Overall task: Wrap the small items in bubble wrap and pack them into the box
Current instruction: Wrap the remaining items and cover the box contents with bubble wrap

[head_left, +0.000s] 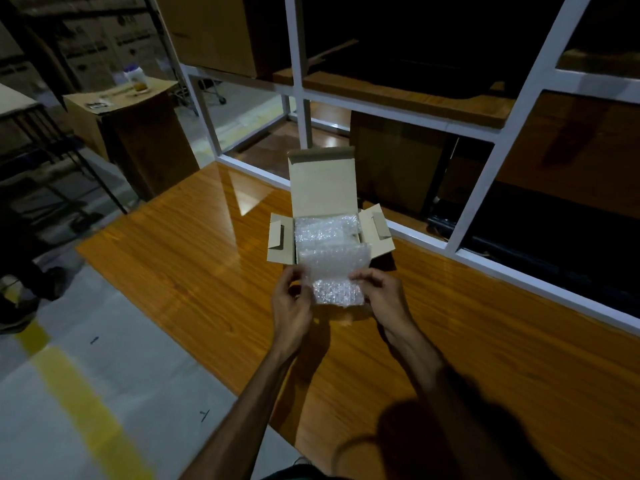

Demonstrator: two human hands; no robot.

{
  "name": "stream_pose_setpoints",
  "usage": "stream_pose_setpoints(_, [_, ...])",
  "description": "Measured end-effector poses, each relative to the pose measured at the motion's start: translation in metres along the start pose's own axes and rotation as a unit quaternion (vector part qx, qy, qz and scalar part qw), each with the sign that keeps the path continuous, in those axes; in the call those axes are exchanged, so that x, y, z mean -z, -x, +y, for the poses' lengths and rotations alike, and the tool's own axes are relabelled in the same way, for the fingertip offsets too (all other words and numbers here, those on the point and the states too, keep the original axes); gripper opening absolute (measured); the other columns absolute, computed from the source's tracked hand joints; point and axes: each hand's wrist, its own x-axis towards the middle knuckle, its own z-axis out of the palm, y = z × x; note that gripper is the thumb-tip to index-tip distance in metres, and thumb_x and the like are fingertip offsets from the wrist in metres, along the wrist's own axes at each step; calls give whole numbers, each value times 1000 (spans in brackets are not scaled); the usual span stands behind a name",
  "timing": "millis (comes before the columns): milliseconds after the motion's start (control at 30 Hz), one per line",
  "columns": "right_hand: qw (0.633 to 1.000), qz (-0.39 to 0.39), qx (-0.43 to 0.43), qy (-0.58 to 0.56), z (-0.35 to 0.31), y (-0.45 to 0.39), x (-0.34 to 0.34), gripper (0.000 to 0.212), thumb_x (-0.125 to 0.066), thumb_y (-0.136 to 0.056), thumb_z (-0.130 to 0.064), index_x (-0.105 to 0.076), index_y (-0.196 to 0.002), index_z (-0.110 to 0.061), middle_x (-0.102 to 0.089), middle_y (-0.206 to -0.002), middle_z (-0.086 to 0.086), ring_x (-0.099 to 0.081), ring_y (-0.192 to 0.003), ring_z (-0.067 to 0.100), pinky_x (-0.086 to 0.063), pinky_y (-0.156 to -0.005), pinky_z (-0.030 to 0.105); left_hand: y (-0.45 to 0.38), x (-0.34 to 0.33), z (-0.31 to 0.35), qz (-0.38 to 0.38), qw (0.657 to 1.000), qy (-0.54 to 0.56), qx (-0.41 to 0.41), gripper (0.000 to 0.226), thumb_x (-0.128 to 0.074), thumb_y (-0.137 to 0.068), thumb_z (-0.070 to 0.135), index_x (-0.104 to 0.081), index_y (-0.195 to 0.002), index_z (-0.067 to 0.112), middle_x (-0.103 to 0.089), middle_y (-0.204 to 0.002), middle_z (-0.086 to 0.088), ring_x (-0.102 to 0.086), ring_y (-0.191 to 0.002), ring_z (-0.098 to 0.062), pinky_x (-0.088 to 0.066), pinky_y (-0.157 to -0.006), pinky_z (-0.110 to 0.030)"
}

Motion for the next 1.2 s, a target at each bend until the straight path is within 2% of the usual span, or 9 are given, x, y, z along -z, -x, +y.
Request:
stream_pose_setpoints(133, [999,27,9,-14,-15,-20,-9,35,-64,-102,-7,-70,-114,-39,-64,-134,-15,-58,-130,10,-56,-108,47,-29,-2,3,20,1000,-5,-21,39,-59,-96,-5,-44,-123,19,-56,-112,-5,-65,-86,-18,-60,-63,-36])
stream_pose_setpoints(233, [1000,28,-3,8,-25,-40,-15,40,-69,-99,-9,-66,-125,-40,-54,-152,0,-51,-141,24,-58,-105,52,-55,-4,-9,-15,993,-88,-73,26,-57,-99,7,-63,-123,14,-62,-119,-2,-63,-102,-20,-60,-74,-43])
stream_pose_setpoints(333, [997,18,-17,68,-38,-64,-18,53,-70,-99,-8,-59,-144,-32,-48,-158,5,-50,-140,28,-58,-104,50,-81,-4,-12,-59,979,-191,-42,39,-57,-100,7,-66,-137,18,-55,-136,-13,-55,-123,-23,-54,-90,-25])
stream_pose_setpoints(433, [980,-17,-4,199,-50,-91,-18,68,-73,-98,-12,-45,-158,-26,-45,-162,7,-52,-138,28,-57,-102,43,-107,-4,-3,-136,945,-299,2,54,-64,-96,1,-56,-149,10,-38,-154,-18,-47,-140,-34,-53,-109,-41])
stream_pose_setpoints(633, [867,-60,48,492,-53,-119,-24,76,-72,-99,-32,-34,-163,-17,-45,-162,12,-44,-147,31,-38,-118,46,-140,-15,7,-229,833,-503,-43,64,-72,-94,6,-50,-153,9,-19,-168,-19,-44,-144,-41,-46,-116,-50])
stream_pose_setpoints(767, [759,-36,120,639,-44,-133,-26,70,-68,-96,-53,-45,-154,-24,-33,-161,14,-34,-145,33,-32,-116,50,-150,-19,1,-293,713,-628,-109,45,-66,-98,37,-63,-137,16,-4,-175,-14,-8,-159,-43,-16,-125,-65])
stream_pose_setpoints(833, [738,-65,143,656,-37,-139,-27,74,-65,-99,-48,-34,-162,-23,-12,-174,13,-15,-158,34,-17,-125,54,-152,-22,-5,-328,676,-647,-127,52,-60,-101,44,-57,-143,14,-15,-174,-14,-6,-161,-37,-5,-128,-61])
stream_pose_setpoints(967, [732,-170,131,646,-26,-145,-28,71,-40,-112,-38,-4,-169,-18,10,-177,9,7,-164,27,4,-130,48,-158,-26,-12,-355,683,-624,-138,44,-50,-107,37,-60,-135,5,-42,-159,-22,-32,-152,-32,-17,-129,-44])
stream_pose_setpoints(1200, [740,-179,91,642,-20,-145,-30,95,-36,-106,-65,9,-167,-8,13,-176,15,8,-164,28,4,-132,44,-157,-26,-26,-337,657,-663,-121,89,-37,-108,58,-2,-164,-2,-3,-172,-27,-4,-161,-39,-9,-131,-54])
